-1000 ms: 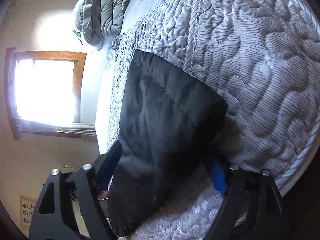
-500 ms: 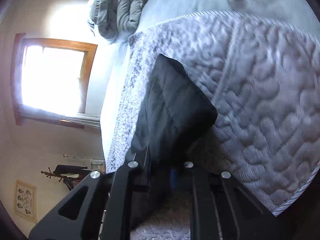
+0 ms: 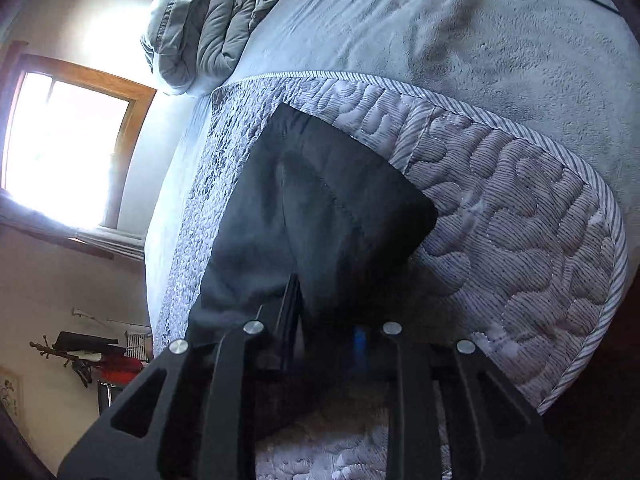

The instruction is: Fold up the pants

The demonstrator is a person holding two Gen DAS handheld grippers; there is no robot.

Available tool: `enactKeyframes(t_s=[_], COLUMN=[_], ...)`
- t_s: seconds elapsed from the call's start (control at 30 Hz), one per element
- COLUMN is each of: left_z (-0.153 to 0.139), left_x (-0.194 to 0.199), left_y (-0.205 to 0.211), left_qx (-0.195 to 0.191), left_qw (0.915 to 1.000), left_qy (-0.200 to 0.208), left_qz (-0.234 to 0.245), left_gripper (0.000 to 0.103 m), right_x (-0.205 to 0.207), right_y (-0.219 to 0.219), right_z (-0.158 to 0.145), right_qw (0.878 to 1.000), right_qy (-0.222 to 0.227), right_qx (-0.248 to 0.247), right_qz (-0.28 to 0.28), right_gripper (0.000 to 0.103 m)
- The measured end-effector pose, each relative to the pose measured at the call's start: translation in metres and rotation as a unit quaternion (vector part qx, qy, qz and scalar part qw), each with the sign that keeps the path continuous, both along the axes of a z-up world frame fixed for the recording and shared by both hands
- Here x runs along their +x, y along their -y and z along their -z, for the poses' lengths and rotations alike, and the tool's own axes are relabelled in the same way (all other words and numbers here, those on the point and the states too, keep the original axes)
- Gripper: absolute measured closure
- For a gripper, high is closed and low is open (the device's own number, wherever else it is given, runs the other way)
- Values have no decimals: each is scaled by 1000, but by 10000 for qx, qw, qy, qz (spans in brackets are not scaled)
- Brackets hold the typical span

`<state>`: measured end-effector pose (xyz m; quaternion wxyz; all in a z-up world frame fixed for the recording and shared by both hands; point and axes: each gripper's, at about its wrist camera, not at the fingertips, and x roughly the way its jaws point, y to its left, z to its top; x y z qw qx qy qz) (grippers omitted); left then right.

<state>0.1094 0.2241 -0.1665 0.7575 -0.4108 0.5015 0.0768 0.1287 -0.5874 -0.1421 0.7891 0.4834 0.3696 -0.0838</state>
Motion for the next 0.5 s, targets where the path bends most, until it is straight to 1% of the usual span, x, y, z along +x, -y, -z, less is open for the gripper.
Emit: enactKeyframes(t_s=[0.03, 0.1, 0.17, 0.23, 0.33, 0.5], left_z=[-2, -5, -8, -10, -11, -7], left_x=[-2, -5, -12, -17, -18, -18], left_y=[-5, -10, -13, -15, -13, -2], left_qx=[21, 53, 72, 127, 184, 12], left_qw=[10000, 10000, 9999, 9999, 9998, 10000], left_qy=[-2, 3, 34, 58, 56, 4], left_qz=[-17, -65, -88, -89, -32, -2], left_gripper=[4, 4, 4, 4, 4, 4], right_x=[-3, -9, -16, -22, -20, -6], right_y=[1, 3, 7, 13, 17, 17], right_z=[1, 3, 2, 4, 12, 21], right_qw=[10000, 9998, 9992, 9982, 9978, 9979], right_qy=[-3, -31, 45, 199, 189, 102], right_qx=[31, 82, 96, 200, 414, 373], right_qz=[35, 200, 398, 526, 479, 511], right_gripper=[64, 48, 46, 34, 32, 27])
